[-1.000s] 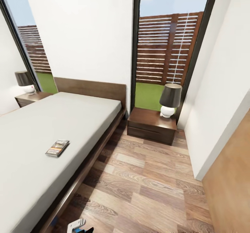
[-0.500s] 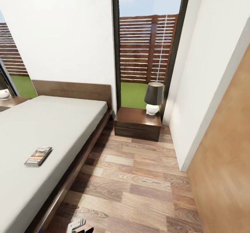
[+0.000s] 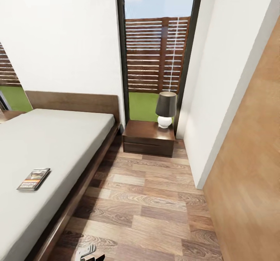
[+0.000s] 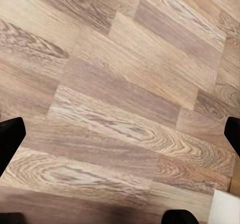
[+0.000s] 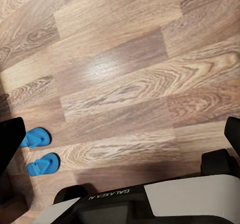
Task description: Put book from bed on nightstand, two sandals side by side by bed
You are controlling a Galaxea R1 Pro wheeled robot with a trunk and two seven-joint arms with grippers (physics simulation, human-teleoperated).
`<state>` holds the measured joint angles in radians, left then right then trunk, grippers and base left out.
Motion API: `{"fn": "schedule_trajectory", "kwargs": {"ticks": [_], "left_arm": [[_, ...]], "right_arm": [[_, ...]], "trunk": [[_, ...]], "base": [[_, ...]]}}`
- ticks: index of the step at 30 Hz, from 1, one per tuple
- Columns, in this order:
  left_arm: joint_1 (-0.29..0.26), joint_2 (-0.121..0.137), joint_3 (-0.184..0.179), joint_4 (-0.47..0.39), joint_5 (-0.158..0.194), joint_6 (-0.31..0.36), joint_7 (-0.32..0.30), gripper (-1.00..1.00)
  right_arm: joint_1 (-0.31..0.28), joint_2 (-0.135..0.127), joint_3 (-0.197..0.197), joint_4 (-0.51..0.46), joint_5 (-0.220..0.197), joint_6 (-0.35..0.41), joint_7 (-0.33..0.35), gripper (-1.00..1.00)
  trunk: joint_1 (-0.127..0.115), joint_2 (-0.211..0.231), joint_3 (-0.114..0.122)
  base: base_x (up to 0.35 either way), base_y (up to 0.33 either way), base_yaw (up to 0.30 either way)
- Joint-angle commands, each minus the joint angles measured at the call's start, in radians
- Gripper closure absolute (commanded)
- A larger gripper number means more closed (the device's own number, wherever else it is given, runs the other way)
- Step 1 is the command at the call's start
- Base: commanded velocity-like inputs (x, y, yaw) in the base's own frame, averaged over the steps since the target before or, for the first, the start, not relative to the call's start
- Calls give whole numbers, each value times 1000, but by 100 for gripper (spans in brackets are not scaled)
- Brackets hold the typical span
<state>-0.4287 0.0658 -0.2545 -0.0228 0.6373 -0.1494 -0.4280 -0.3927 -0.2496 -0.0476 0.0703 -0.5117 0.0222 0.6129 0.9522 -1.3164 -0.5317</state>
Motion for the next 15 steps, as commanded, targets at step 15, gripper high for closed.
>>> {"fn": "schedule_trajectory", "kwargs": {"ticks": [15], "left_arm": [[-1, 0, -8, 1, 7, -4, -3, -100]], "right_arm": [[-2, 0, -5, 5, -4, 2, 5, -100]], "trunk": [[-12, 20, 8]], "base": [[0, 0, -2]]}}
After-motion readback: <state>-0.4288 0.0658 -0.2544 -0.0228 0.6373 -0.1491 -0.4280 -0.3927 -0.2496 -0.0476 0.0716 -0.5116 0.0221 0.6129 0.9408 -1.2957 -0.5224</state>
